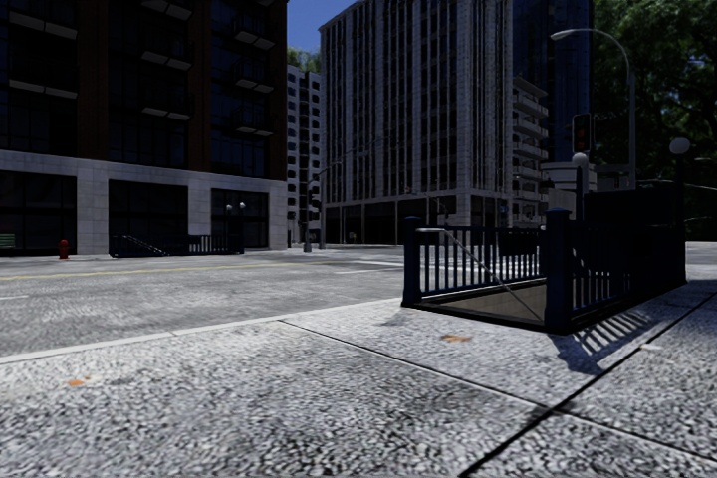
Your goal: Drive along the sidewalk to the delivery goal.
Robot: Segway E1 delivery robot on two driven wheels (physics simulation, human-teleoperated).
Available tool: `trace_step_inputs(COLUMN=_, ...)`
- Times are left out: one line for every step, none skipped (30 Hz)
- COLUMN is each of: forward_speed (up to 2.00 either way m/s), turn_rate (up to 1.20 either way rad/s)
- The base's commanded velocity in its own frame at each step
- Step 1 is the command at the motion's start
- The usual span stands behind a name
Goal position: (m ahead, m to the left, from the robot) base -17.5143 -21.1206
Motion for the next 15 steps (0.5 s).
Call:
trace_step_inputs(forward_speed=0.00, turn_rate=-0.27)
trace_step_inputs(forward_speed=0.00, turn_rate=-0.27)
trace_step_inputs(forward_speed=0.00, turn_rate=-0.27)
trace_step_inputs(forward_speed=0.00, turn_rate=-0.27)
trace_step_inputs(forward_speed=0.00, turn_rate=-0.27)
trace_step_inputs(forward_speed=0.00, turn_rate=-0.27)
trace_step_inputs(forward_speed=0.00, turn_rate=-0.27)
trace_step_inputs(forward_speed=0.00, turn_rate=-0.27)
trace_step_inputs(forward_speed=0.00, turn_rate=-0.27)
trace_step_inputs(forward_speed=0.00, turn_rate=-0.27)
trace_step_inputs(forward_speed=0.00, turn_rate=-0.27)
trace_step_inputs(forward_speed=0.00, turn_rate=-0.27)
trace_step_inputs(forward_speed=0.00, turn_rate=-0.27)
trace_step_inputs(forward_speed=0.00, turn_rate=-0.27)
trace_step_inputs(forward_speed=0.00, turn_rate=-0.27)
